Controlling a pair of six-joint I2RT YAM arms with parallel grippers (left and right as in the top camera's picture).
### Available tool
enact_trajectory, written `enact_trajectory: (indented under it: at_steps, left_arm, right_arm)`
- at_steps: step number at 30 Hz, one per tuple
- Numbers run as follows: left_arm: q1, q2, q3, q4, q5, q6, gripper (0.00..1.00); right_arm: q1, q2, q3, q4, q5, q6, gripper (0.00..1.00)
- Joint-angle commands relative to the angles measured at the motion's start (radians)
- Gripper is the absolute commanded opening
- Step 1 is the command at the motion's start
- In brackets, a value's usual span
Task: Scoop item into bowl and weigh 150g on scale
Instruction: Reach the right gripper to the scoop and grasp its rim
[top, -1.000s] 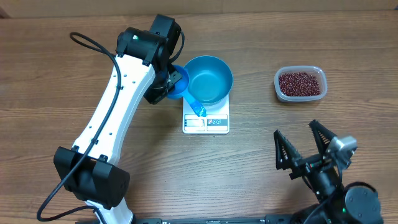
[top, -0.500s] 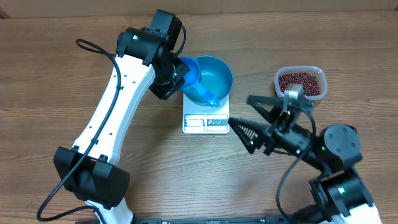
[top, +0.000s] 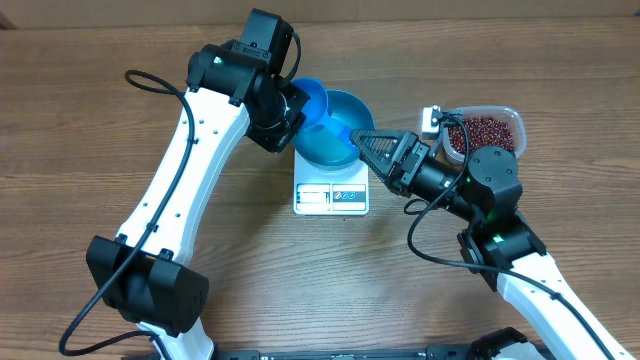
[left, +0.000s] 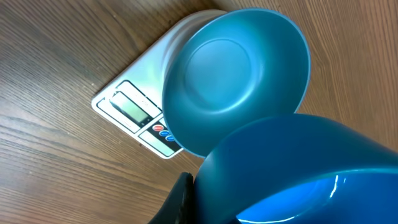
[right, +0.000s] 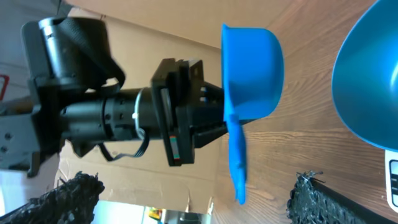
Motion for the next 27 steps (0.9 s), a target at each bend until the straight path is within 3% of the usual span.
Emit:
enact_trajectory:
  at_steps: [1, 11, 27]
  left_arm:
    - [-0.007, -0.023, 0.017, 0.007, 0.041, -0.031, 0.04]
    - [-0.084, -0.023, 0.017, 0.025, 0.048, -0.031, 0.04]
    - [-0.134, -0.023, 0.017, 0.053, 0.046, -0.031, 0.04]
  right_arm:
    - [-0.002, 0.017, 0.022, 0.025, 0.006, 0.035, 0.94]
    - [-0.002, 0.025, 0.021, 0.028, 0.044, 0.021, 0.66]
    - [-0.002, 0.025, 0.021, 0.023, 0.044, -0.031, 0.30]
